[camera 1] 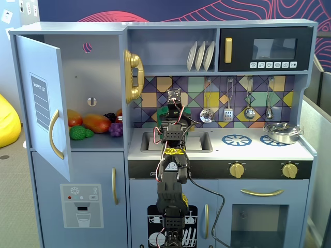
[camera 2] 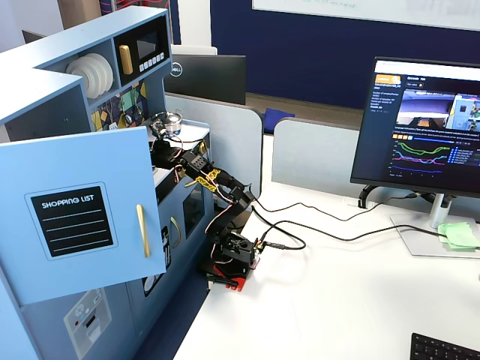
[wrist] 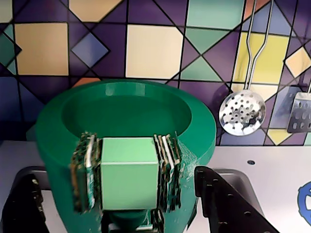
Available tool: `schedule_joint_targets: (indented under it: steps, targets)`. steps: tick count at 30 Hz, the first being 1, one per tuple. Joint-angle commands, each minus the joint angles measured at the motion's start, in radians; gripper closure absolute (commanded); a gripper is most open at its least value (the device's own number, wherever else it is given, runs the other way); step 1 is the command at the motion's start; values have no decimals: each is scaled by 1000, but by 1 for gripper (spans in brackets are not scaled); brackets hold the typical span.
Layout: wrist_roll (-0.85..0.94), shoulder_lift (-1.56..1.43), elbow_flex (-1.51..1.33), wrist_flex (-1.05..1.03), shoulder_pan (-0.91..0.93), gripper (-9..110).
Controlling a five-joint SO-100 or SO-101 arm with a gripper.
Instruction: Take off the lid from the green recipient and place it on the counter
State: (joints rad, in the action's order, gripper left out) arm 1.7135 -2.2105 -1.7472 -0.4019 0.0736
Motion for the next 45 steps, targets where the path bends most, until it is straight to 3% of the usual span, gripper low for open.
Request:
schedule_joint_targets:
  steps: [1,5,13,30,42,45]
  targets:
    - [9,18,84,37,-18,70]
    - [5,46,110,34,-23,74]
    - [20,57,117,-23,-52,101]
    - [44,18,238,-61,3,101]
    - [-51,-6,249,-104,437,101]
    - [-49,0,184,-28,491,101]
